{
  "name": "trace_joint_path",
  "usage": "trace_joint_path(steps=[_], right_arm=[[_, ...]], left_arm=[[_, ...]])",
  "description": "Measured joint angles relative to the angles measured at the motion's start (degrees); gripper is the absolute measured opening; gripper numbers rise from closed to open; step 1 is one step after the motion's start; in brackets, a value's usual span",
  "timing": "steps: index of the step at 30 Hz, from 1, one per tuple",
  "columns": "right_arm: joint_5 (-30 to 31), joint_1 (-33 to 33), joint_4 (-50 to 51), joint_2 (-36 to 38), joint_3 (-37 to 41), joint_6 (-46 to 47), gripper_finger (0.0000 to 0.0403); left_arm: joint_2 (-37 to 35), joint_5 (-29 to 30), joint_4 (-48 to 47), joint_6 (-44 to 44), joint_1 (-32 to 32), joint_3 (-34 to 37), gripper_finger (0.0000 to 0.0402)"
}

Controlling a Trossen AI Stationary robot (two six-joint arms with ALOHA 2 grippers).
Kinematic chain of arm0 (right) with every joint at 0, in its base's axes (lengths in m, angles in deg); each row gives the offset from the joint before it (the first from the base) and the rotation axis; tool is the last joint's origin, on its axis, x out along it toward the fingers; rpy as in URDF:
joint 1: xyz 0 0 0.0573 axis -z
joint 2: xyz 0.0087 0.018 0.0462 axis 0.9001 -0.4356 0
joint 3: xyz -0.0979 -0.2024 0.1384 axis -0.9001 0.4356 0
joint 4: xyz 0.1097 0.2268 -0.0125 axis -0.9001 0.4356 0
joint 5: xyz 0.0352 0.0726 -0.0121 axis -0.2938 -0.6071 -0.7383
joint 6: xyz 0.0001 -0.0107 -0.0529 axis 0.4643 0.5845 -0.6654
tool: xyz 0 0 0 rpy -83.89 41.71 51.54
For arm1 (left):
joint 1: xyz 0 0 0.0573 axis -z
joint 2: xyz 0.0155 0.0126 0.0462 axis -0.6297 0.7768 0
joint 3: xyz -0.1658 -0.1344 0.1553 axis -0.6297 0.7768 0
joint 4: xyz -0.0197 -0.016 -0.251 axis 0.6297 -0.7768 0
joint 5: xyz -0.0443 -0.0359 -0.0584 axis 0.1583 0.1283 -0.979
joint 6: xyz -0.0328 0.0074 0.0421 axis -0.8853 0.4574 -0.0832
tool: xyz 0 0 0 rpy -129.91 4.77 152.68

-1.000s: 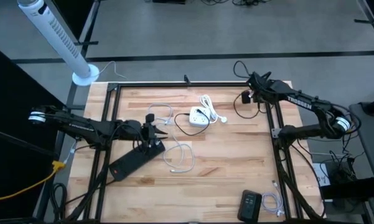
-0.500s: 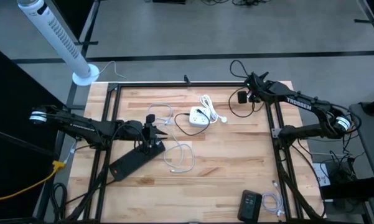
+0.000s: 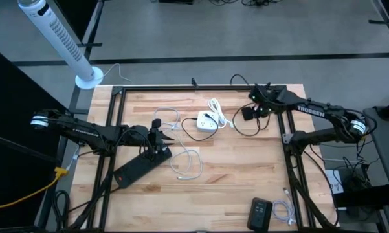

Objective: Insert USB
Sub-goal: Insert the black charger cable into the white charger adapter

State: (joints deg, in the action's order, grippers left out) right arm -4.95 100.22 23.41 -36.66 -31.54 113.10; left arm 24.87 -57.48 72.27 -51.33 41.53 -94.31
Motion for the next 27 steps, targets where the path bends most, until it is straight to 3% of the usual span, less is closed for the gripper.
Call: trace_joint_path(steps=[9, 16, 27], right_arm=[[2.53, -3.75, 0.70, 6.11, -1.82, 1.42, 0.0017], [15.46, -0.88, 7.47, 6.85, -1.84, 3.01, 0.0016], [14.22, 0.23, 9.72, 2.99, -0.97, -0.04, 0.0016]], left_arm=[[-0.02, 0.00, 0.19, -1.16, 0.00, 0.00, 0.0063], [-0.07, 0.02, 1.86, 0.11, 0.00, -0.49, 0.0063], [-0.07, 0.02, 0.90, -0.70, 0.02, -0.92, 0.0063]])
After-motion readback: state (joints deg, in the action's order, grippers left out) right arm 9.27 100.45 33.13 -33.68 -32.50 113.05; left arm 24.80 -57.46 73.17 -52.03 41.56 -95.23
